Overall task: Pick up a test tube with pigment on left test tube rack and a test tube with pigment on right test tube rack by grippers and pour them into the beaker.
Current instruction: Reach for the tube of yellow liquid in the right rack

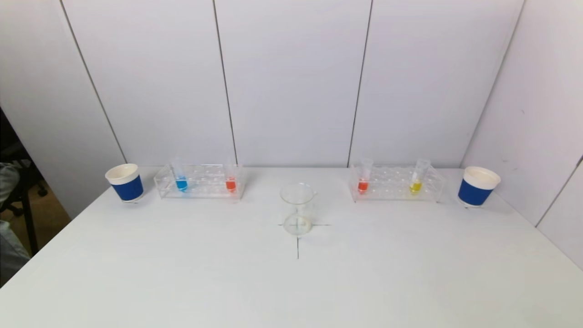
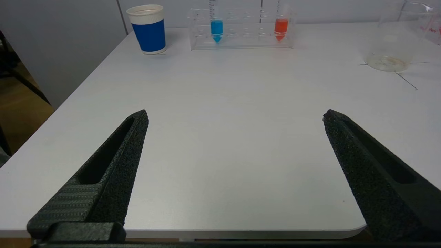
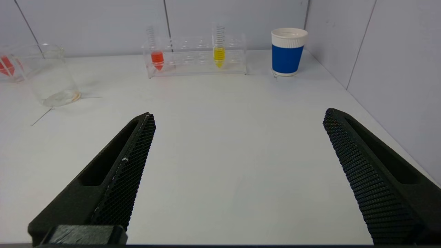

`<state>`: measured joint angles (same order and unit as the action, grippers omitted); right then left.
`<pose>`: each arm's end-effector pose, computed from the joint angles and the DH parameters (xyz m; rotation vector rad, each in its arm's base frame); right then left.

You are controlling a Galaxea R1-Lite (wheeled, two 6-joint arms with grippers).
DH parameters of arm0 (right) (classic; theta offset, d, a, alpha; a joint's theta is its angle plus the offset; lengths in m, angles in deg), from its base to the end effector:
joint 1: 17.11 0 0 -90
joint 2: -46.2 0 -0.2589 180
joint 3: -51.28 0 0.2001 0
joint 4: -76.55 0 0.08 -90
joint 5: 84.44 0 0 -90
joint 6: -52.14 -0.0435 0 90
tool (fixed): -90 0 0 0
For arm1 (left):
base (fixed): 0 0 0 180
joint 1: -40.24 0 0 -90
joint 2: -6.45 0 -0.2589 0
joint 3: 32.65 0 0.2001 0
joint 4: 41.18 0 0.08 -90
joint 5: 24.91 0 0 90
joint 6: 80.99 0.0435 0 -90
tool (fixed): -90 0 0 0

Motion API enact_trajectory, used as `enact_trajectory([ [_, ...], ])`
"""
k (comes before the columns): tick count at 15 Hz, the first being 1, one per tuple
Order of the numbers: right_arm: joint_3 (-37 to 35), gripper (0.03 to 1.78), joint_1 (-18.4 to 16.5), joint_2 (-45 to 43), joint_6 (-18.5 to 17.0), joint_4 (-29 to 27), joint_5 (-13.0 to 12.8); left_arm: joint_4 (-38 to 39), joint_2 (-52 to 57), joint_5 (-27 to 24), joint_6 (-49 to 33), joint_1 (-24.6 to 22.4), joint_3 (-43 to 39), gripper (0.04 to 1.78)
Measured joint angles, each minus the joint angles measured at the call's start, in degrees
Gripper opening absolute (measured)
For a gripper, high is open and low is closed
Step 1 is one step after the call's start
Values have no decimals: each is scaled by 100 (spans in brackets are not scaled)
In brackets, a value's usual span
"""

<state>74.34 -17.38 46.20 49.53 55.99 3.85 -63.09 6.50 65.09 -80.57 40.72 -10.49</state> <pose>0.0486 -0.0015 0.0838 0.0461 -0.0444 -0.0336 0.0499 -0.0004 0.0761 0.0073 -0.0053 -0.0084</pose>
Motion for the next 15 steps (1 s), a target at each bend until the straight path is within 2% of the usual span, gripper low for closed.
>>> enact_trajectory([
  [3,452,177,0,0,13,-311,-7,0,0,0,0,2,0,177],
  [7,1285,177,0,46,22,-1218,119,0,0,0,2,2,0,177],
  [11,1897,177,0,451,30,-1236,182,0,0,0,0,2,0,177],
  [15,2459,177,0,1179,60,-1193,473,0,0,0,0,2,0,177],
])
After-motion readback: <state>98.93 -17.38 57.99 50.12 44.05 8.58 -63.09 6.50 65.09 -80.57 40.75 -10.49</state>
